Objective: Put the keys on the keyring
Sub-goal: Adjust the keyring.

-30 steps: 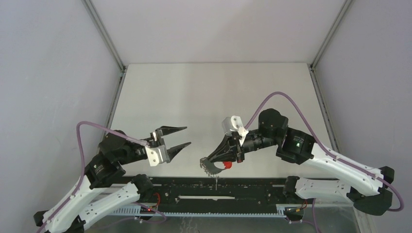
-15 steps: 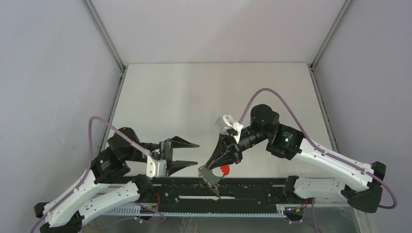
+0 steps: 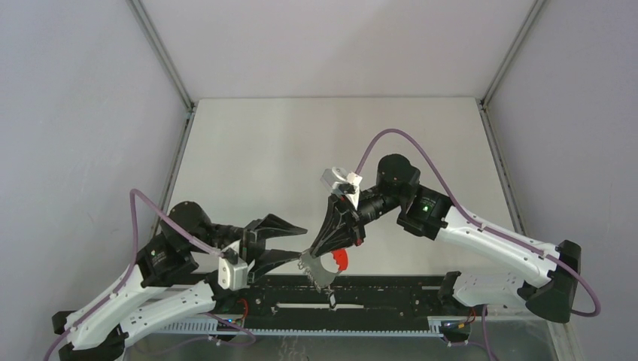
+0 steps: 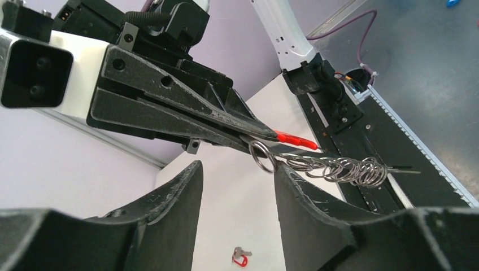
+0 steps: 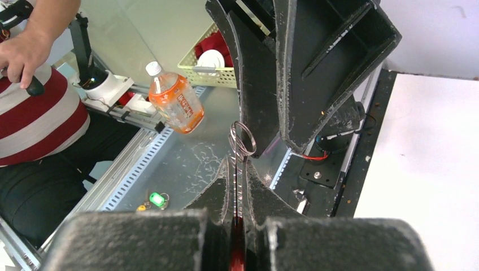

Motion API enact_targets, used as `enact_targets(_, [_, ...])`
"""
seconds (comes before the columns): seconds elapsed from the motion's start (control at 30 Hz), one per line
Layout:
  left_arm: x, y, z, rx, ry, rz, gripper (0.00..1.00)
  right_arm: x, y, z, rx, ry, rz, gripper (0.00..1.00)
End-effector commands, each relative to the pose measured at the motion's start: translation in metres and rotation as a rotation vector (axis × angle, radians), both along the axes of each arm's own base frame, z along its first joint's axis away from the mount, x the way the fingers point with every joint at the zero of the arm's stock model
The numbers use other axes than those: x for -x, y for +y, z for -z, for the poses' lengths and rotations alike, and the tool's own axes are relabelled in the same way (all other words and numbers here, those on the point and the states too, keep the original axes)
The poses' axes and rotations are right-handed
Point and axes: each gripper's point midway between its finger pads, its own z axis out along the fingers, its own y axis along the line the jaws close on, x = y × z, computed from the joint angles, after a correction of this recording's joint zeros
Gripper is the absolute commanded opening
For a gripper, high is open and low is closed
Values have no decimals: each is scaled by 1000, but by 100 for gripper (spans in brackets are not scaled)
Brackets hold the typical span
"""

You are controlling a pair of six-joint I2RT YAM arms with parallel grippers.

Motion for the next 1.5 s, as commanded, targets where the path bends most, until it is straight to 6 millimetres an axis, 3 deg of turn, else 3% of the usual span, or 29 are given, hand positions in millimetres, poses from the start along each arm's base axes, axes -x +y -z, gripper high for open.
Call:
enact_targets(0.0, [-1,2,-19,60,-64,-12,53,4,-2,-28,-73,-18,-38,0])
enact_targets(0.33, [7,7,-26,76,-56,10,43,1,-3,-30,-68,3,-36,0])
enact_targets(0.63, [5,6,-20,61,-79,9,23,2,-4,-31,-69,8,-47,0])
enact_targets(0.8, [2,7,-24,70,-95,-13,16,4,-6,-28,-60,11,-72,0])
enact_targets(0.97, [3,8,-31,82,-103,-9,1,4,-7,-29,-57,23,-82,0])
enact_targets(1.47, [20,12,-39,70,-69,67,0,-14,-4,-26,-28,59,0,0])
